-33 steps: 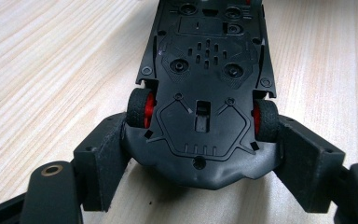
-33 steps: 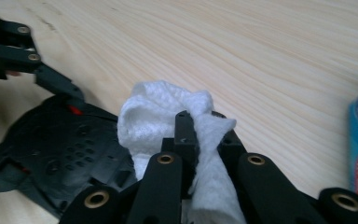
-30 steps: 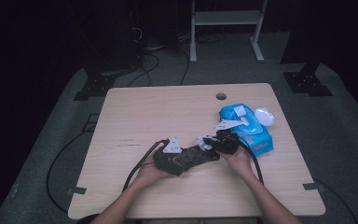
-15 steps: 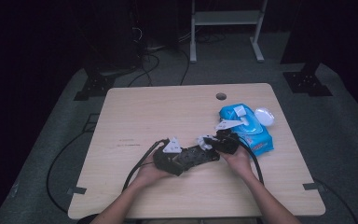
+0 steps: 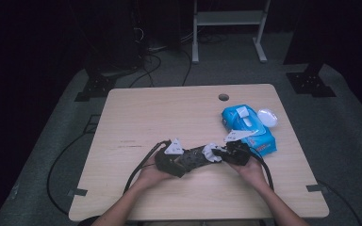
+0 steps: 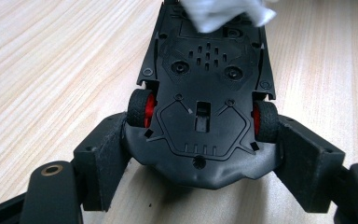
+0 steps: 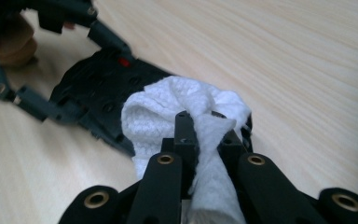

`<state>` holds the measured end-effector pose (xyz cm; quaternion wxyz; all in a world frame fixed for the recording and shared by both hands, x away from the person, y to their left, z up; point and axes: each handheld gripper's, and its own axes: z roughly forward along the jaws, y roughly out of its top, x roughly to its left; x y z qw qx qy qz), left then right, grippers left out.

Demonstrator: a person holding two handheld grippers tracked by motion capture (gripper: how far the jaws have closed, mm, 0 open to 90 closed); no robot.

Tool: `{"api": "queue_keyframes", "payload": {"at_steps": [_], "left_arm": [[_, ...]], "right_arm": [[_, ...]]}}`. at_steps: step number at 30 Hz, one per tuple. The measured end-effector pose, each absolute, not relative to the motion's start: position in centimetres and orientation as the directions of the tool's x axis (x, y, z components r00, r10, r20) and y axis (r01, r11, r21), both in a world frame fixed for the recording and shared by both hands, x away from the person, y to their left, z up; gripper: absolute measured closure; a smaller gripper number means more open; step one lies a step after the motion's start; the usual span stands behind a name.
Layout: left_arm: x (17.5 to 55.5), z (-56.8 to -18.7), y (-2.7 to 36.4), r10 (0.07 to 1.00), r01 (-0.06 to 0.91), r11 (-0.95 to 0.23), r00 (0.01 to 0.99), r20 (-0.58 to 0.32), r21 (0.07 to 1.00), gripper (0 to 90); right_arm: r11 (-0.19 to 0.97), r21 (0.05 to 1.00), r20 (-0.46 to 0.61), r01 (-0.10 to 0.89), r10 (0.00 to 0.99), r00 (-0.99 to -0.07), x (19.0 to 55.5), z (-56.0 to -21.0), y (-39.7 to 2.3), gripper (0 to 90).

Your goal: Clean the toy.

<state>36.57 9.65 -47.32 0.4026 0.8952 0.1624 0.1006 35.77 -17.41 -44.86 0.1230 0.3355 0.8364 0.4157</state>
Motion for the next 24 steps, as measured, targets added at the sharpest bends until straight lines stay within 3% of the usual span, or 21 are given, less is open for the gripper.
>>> {"api": "queue_keyframes", "payload": {"at_steps": [6,14,24], "left_arm": [[36.6,-47.3,9.6,0.377,0.217,-0.611,0.926,0.038,0.761,23.8],[36.6,-47.3,9.6,0.376,0.216,-0.617,0.926,0.042,0.757,23.8],[36.7,-47.4,9.6,0.375,0.223,-0.615,0.926,0.032,0.756,23.8]], "right_arm": [[0.398,0.77,0.112,0.498,0.685,-0.72,35.5,-45.1,-19.6,82.7],[0.441,0.775,0.087,0.453,0.636,-0.767,34.6,-44.8,-17.9,82.6],[0.434,0.761,0.068,0.483,0.686,-0.724,35.8,-44.7,-18.9,82.6]]}}
